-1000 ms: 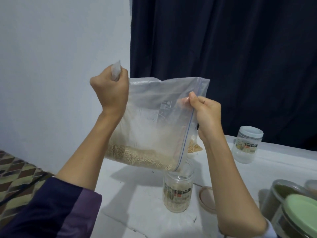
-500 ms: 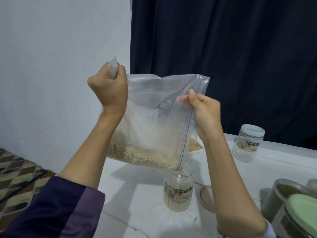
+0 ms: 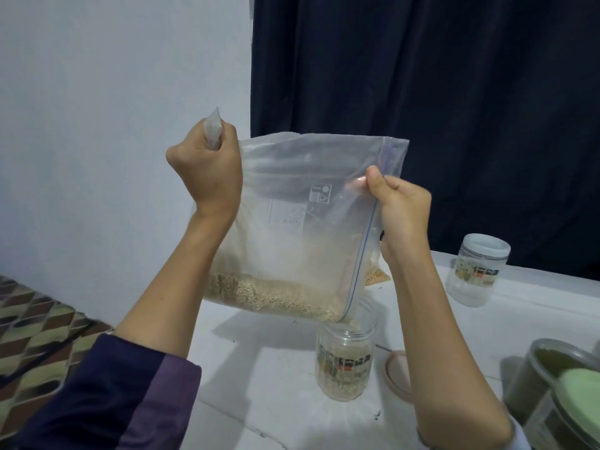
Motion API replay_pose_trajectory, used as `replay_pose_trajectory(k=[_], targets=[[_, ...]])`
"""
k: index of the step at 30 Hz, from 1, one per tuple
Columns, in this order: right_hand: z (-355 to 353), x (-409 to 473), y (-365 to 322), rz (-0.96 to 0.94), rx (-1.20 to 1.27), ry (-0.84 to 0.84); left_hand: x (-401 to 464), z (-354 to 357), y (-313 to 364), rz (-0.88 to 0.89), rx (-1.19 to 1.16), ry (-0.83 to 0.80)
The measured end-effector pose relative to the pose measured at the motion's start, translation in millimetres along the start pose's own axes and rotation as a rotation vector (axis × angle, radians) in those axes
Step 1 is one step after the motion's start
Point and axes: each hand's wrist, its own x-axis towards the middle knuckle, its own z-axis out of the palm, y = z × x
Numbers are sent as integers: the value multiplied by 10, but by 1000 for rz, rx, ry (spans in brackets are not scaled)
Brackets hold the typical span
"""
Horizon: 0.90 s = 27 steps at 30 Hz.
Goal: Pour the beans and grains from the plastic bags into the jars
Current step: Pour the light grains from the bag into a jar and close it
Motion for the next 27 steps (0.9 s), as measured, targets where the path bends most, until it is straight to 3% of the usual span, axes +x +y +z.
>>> replay_pose_trajectory(k=[6,27], targets=[[19,-9,31,-3,23,12,13,5,-5,-124,-30,-18],[52,137,29,59,51,-33,51,38,6,-175,-53,-26]])
